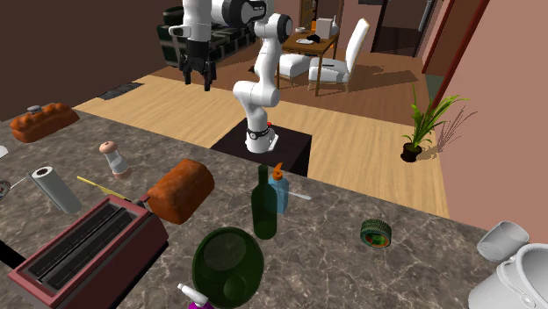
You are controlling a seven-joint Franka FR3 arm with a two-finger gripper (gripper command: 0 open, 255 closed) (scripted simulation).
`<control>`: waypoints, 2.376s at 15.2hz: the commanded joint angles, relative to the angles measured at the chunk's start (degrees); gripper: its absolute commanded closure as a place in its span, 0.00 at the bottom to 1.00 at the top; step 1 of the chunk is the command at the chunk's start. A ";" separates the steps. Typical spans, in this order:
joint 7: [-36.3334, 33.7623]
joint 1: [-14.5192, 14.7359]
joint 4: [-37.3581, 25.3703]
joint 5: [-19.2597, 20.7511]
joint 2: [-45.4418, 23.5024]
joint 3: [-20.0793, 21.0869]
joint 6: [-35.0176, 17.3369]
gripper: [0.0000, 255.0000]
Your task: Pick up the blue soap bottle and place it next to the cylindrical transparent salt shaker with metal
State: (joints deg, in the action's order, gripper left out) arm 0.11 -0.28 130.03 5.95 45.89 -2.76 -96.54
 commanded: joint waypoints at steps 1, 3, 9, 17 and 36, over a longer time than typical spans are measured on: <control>0.00 0.00 0.00 0.00 0.00 0.00 0.00 0.00; -2.83 0.53 1.67 -1.20 -0.20 2.26 -1.11 0.00; -11.27 2.31 5.13 -4.99 -2.51 9.16 -4.84 0.00; -22.51 4.40 5.99 -9.42 -9.68 18.58 -10.64 0.00; -48.20 5.10 -3.87 -6.11 -37.81 37.20 -23.87 0.00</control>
State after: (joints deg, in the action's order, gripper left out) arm -47.64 4.87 125.98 -0.56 8.83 34.24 -119.60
